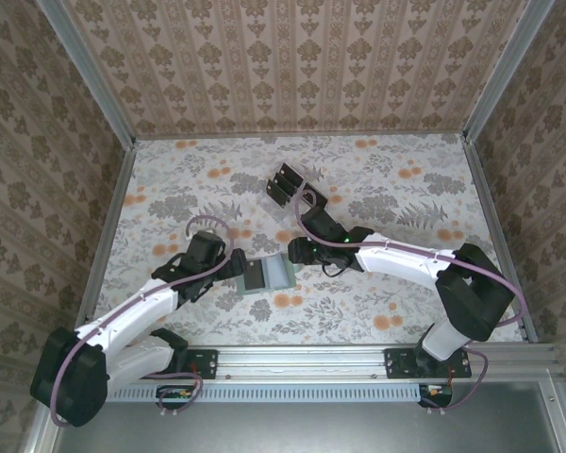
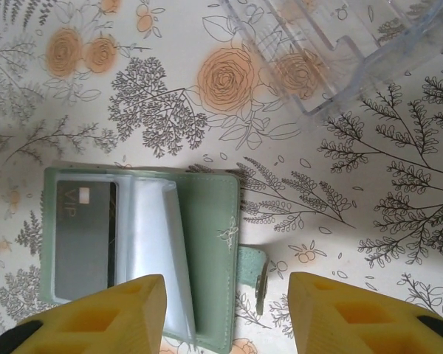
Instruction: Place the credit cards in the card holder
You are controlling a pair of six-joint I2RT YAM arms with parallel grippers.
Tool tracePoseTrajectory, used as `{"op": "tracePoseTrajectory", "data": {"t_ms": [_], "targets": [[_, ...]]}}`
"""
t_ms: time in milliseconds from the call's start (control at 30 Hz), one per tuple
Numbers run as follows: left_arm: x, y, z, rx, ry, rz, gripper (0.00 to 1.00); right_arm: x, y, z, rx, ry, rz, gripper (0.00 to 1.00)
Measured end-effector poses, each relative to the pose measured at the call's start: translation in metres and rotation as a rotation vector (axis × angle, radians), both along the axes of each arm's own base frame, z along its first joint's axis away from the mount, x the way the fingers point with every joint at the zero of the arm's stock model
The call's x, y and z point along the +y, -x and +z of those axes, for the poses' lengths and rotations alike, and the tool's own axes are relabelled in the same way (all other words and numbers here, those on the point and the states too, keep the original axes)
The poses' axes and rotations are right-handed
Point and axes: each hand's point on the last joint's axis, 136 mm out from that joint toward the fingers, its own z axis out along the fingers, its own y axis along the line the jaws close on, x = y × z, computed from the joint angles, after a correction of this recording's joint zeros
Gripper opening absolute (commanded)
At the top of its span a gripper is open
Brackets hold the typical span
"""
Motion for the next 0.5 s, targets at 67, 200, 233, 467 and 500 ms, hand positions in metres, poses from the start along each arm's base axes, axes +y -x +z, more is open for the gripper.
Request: {"op": "tracePoseTrajectory", "data": {"t_ms": [67, 200, 233, 467, 500], "targets": [[-0.001, -0.001, 0.000, -0.001, 0.005, -0.003, 1.00, -0.001, 0.000, -0.007, 0.009, 0.016, 0.005, 0.42], [-0.006, -0.003, 0.001, -0.007, 0.021, -0.011, 1.00, -0.002, 0.002, -0.026, 0.038, 0.050, 0.011, 0.29], [-0.007, -0.004, 0.000, -0.007, 0.025, -0.013, 1.00, -0.003, 0.002, -0.031, 0.046, 0.057, 0.009, 0.24], [-0.015, -0.006, -0.005, -0.005, 0.058, -0.035, 1.00, -0.008, 0.000, -0.038, 0.053, 0.054, -0.006, 0.04], [-0.017, -0.006, -0.007, -0.004, 0.066, -0.039, 1.00, -0.009, -0.001, -0.039, 0.053, 0.052, -0.008, 0.04]]}}
